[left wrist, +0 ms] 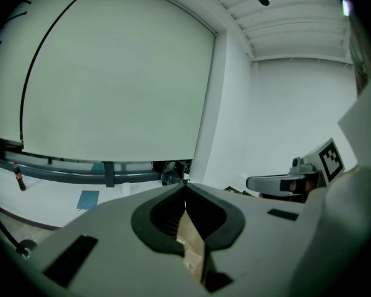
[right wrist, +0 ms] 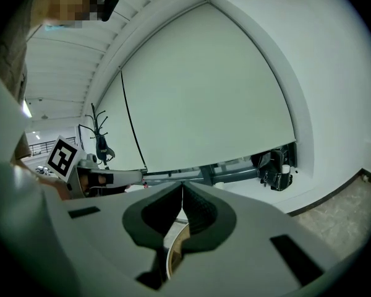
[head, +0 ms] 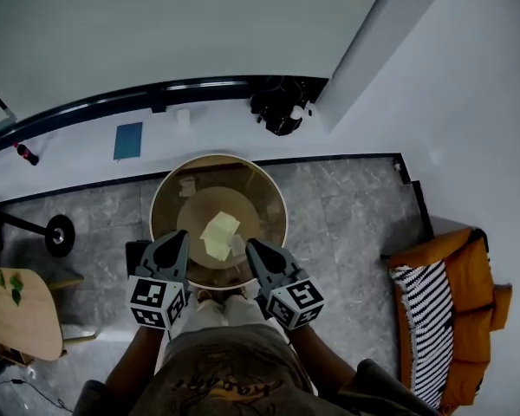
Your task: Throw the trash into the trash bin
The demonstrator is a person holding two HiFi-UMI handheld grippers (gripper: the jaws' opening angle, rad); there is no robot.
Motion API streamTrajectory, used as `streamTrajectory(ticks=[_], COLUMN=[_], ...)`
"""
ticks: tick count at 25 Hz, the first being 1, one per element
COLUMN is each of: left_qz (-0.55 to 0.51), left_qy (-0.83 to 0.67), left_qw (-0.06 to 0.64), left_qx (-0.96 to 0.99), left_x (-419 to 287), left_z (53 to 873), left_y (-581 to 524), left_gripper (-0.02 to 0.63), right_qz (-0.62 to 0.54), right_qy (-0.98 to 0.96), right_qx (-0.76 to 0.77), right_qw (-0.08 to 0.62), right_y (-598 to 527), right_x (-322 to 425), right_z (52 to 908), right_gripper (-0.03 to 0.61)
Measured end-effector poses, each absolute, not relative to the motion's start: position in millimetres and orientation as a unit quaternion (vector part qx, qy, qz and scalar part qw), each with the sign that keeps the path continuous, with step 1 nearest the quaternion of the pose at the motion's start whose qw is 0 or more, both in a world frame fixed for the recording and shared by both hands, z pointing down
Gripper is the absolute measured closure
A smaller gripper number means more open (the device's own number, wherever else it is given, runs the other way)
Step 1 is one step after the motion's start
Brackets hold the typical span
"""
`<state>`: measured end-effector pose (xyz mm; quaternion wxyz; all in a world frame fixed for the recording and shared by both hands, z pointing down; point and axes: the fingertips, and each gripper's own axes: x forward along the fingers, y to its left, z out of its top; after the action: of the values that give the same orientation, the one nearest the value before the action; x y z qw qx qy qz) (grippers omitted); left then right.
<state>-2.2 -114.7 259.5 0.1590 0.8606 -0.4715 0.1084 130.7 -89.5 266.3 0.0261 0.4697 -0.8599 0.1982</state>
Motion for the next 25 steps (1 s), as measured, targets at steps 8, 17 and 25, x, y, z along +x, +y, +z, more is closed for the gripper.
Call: streamTrajectory(ticks=[8, 17, 25], left_qz=[0.107, 0.093, 0.111], left_qy=[-0.470, -0.479, -0.479], left_qw=[0.188, 0.225, 0.229], left_qx=[0.856, 0.843, 0.840], left_x=[6.7, 12.9, 9.8], left_z=[309.6, 389.2, 457.5], left_y=[-133.1, -162.1, -185.0], left_gripper=[0.597, 0.597, 0.595], right_qz=[0.202, 0.207, 0.216], right_qy=[-0.864, -0.858, -0.858], right_qx=[0.460, 0.467, 0.461], right_qw=[0.039, 0.053, 0.064], right_y=[-118.5, -152.1, -175.8], right_x=[134.9, 144.2, 131.9], right_z=[302.0, 370.9, 428.9], right_gripper=[0.558, 0.560, 0.558])
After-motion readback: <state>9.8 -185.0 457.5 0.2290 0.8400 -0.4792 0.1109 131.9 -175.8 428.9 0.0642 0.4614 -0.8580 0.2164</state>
